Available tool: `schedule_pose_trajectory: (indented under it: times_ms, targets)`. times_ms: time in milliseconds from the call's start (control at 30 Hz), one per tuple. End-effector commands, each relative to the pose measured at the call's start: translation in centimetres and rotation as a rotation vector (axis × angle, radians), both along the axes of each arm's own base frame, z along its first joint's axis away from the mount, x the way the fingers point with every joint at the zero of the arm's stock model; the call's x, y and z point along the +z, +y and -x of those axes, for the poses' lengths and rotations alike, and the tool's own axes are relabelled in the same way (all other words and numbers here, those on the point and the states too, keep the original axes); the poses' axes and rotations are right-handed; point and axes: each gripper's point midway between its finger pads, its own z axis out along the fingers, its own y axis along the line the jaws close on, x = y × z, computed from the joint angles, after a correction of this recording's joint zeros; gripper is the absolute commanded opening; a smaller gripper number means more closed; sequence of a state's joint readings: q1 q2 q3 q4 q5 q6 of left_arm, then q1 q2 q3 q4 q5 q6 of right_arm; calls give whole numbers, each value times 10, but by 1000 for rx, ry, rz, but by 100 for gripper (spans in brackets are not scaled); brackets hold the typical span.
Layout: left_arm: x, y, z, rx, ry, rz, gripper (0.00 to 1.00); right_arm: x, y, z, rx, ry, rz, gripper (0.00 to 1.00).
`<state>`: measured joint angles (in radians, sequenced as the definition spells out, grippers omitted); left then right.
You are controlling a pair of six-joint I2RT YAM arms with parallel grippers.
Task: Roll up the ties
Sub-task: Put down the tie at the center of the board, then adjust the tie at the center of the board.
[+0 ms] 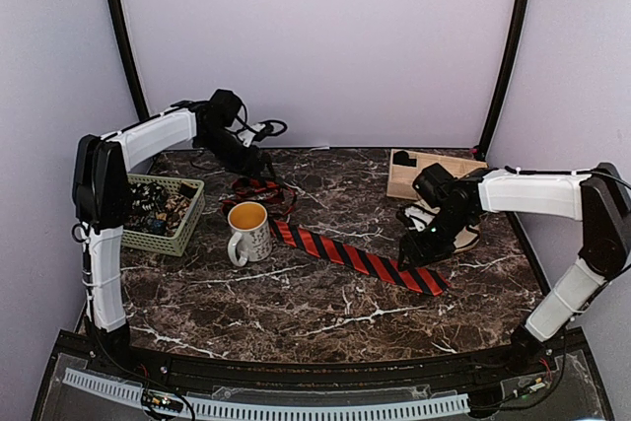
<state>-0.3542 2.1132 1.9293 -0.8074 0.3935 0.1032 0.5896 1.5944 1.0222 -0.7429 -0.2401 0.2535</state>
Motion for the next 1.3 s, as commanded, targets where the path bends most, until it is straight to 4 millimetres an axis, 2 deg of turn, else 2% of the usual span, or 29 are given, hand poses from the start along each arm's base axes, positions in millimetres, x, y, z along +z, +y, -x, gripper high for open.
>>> schedule_pose_trajectory:
  times_ms: [0, 200, 333, 433, 500, 567, 733, 800, 867, 933, 967, 1000, 1067, 1200, 1267]
  targets:
    - [28, -91, 43, -324, -116, 112, 83, 3, -25, 9, -107, 35, -4, 58]
    - [31, -138, 65, -445, -152, 226, 78, -7, -61, 3, -190, 25, 123, 57]
    - [31, -155, 71, -472, -163, 252, 74, -17, -74, 3, -202, 18, 194, 56]
    - [31, -156, 67, -454, -170, 251, 72, -23, -81, -2, -212, 6, 245, 55]
    - [28, -167, 77, -474, -175, 233, 71, -28, -78, -5, -211, 5, 242, 55]
    - [23, -164, 76, -469, -180, 204, 71, -35, -78, -6, -210, 10, 254, 54]
    - [18, -159, 74, -481, -205, 157, 68, -57, -72, 8, -168, 56, 287, 49]
    - [17, -157, 71, -472, -211, 143, 67, -65, -69, 19, -138, 73, 299, 42]
    - [17, -156, 69, -461, -219, 135, 65, -72, -67, 30, -116, 95, 300, 31]
    - [18, -155, 66, -443, -226, 135, 62, -71, -64, 32, -102, 93, 297, 13]
    - [19, -155, 64, -430, -230, 140, 61, -66, -61, 29, -101, 81, 285, 4]
    - [21, -154, 63, -417, -231, 146, 60, -58, -59, 24, -107, 58, 277, 0]
    - [24, -153, 59, -390, -227, 158, 59, -37, -53, 9, -113, -5, 253, 0]
    - [33, -145, 47, -266, -219, 147, 60, 46, -37, -36, -147, -255, 150, 0]
    - [42, -142, 45, -180, -201, 178, 66, 105, -26, -57, -145, -410, 62, 0]
